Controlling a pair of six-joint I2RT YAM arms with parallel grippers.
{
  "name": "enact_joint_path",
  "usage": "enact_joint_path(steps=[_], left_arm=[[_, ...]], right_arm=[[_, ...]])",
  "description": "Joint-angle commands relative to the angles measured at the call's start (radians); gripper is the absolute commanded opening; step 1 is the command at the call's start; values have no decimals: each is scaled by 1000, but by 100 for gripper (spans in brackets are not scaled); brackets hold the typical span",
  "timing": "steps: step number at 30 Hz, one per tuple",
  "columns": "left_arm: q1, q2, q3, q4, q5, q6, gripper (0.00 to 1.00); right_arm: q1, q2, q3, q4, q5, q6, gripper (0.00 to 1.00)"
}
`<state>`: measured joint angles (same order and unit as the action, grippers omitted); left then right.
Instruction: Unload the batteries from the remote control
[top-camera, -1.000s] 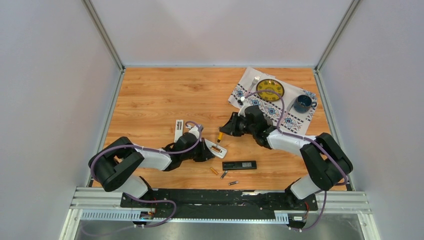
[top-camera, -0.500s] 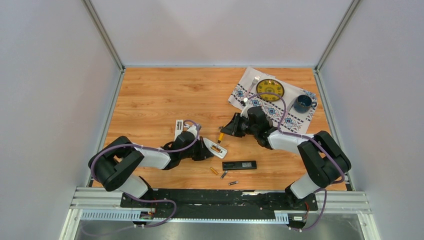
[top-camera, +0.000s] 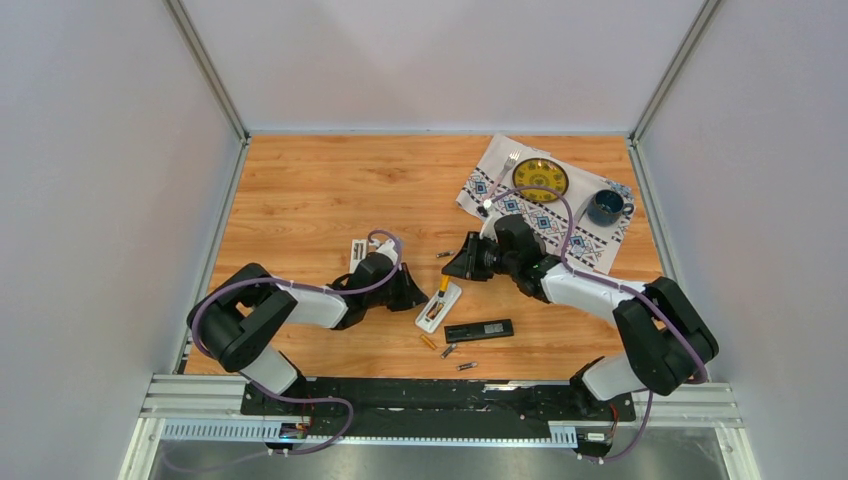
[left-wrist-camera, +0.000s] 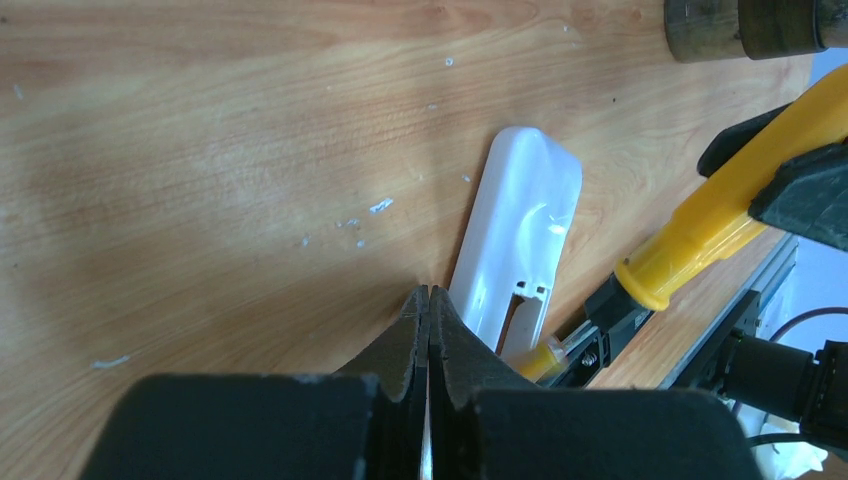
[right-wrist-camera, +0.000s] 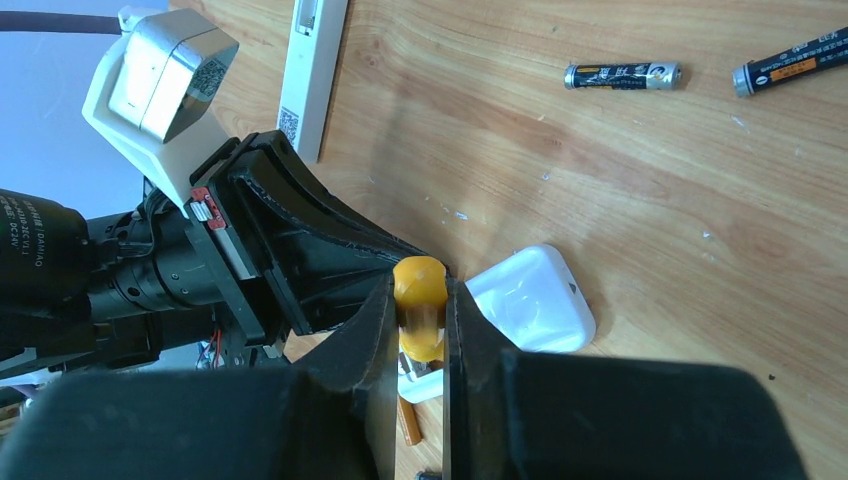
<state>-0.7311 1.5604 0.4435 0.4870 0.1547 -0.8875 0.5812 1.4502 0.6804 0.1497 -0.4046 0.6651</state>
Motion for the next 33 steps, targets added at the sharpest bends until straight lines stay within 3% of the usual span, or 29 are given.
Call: enact_joint_path(steps=[1, 8, 18, 23, 33], left_arm=[[6, 29, 4, -102, -21, 45, 0], [6, 9, -2, -103, 6, 62, 0], [-13, -77, -80, -79, 26, 29, 0], [-63, -118, -81, -100, 0, 15, 0], [-146, 7, -9, -19, 8, -18, 0]], right_arm=[[3, 4, 33, 20, -14, -10, 0], [8, 13, 51, 5, 13, -25, 0], [62, -53, 99, -191, 252, -170, 0], [81, -4, 119, -170, 280, -174, 0], [128, 27, 166, -119, 271, -177, 0]])
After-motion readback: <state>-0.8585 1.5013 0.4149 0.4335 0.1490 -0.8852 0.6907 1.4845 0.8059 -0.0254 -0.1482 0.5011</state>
